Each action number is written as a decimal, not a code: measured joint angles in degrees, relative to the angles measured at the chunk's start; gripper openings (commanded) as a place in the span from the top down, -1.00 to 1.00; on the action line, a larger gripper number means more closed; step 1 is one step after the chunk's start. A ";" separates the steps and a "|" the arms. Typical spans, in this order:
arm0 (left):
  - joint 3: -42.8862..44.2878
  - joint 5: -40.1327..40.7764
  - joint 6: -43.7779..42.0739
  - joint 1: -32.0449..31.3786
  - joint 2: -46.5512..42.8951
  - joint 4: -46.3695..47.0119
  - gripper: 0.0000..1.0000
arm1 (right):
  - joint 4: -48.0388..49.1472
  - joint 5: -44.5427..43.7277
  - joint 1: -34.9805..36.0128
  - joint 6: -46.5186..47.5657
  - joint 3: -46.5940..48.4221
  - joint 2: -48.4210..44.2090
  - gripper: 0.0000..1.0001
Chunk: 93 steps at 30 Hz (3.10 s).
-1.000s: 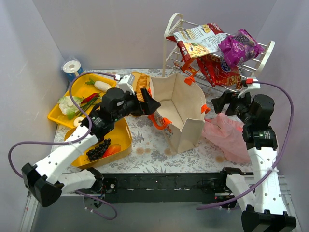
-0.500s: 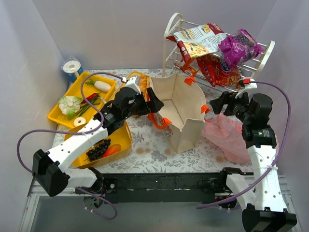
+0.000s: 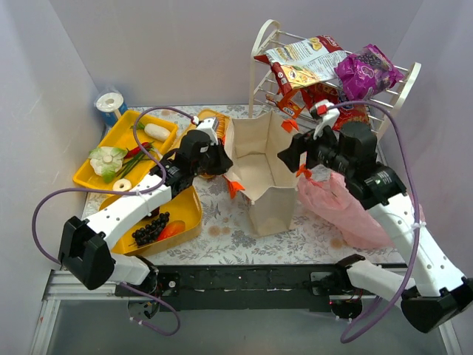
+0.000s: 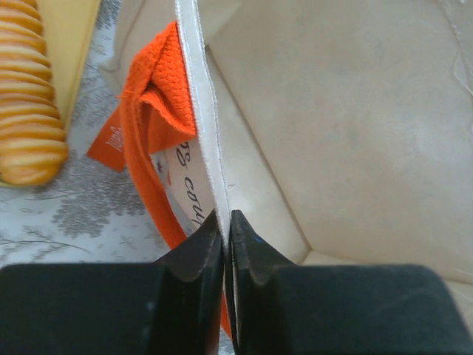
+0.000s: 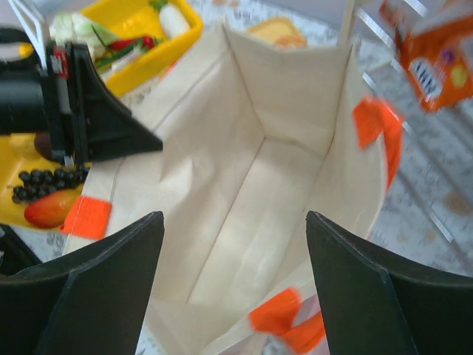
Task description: Place the mixed food into the grocery bags and tie them
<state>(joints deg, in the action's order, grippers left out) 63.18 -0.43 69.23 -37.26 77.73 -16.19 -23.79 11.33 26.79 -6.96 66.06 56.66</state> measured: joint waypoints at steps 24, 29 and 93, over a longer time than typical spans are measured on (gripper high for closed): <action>-0.13 -7.41 -17.88 5.22 -2.34 -1.40 1.00 | -7.69 -27.78 -13.92 21.99 49.96 34.56 -0.97; -1.68 -6.62 -17.88 5.62 -2.40 0.02 1.00 | -4.28 -30.08 -15.02 26.12 49.22 34.29 -0.97; -7.74 -9.60 -15.50 5.92 -8.24 4.68 1.00 | 15.74 12.92 5.22 4.09 1.90 6.23 0.97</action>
<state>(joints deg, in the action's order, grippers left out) 55.44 -10.02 53.74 -31.33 69.49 -11.51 -8.05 24.25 32.01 -2.87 67.96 62.89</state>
